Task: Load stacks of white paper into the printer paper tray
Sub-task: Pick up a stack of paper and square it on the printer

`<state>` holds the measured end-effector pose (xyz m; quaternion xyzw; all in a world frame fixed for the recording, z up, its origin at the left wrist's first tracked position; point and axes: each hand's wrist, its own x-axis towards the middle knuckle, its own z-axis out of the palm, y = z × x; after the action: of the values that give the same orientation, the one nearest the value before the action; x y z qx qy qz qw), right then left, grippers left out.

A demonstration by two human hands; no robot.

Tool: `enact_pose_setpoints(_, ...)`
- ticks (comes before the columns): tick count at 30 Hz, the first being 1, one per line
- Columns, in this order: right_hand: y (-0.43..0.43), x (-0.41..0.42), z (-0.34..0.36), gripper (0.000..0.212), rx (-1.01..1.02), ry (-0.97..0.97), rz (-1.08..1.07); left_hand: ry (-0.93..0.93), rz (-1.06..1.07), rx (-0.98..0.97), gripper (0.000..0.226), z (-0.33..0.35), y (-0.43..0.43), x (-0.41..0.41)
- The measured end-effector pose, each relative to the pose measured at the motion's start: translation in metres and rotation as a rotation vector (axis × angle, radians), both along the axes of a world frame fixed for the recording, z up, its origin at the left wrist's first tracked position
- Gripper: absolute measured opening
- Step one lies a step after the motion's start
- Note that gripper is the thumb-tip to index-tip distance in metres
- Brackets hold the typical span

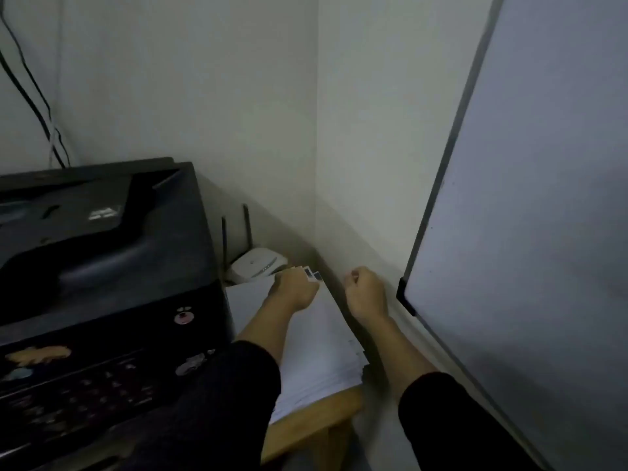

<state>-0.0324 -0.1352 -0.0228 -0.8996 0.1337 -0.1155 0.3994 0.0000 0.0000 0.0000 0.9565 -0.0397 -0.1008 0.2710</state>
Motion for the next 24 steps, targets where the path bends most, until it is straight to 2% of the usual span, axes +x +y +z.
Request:
enact_pose_setpoints(3,-0.008,0.006,-0.041,0.035,0.042,0.285,0.057,0.221,0.051,0.109,0.050,-0.036,0.014,-0.008)
enact_pose_setpoints(6,-0.005,0.008,-0.073,0.035,-0.034,0.527,0.112,0.364,0.102,0.183,0.054,-0.076,0.030,-0.020)
enact_pose_setpoints(10,0.013,0.018,-0.087,0.041,-0.031,0.675,0.116,0.360,0.118,0.292,0.058,-0.102,0.042,-0.031)
enact_pose_setpoints(12,0.025,0.022,-0.090,0.043,-0.001,0.722,0.094,0.324,0.116,0.299,0.060,-0.106,0.043,-0.033)
enact_pose_setpoints(15,0.044,0.028,-0.091,0.038,-0.064,0.737,0.002,0.300,0.117,0.310,0.056,-0.107,0.042,-0.034)
enact_pose_setpoints(20,0.067,0.033,-0.080,0.056,-0.282,0.734,-0.004,0.290,0.113,0.343,0.056,-0.107,0.039,-0.034)
enact_pose_setpoints(24,0.073,0.033,-0.076,0.064,-0.305,0.749,0.019,0.281,0.111,0.338,0.055,-0.105,0.040,-0.035)
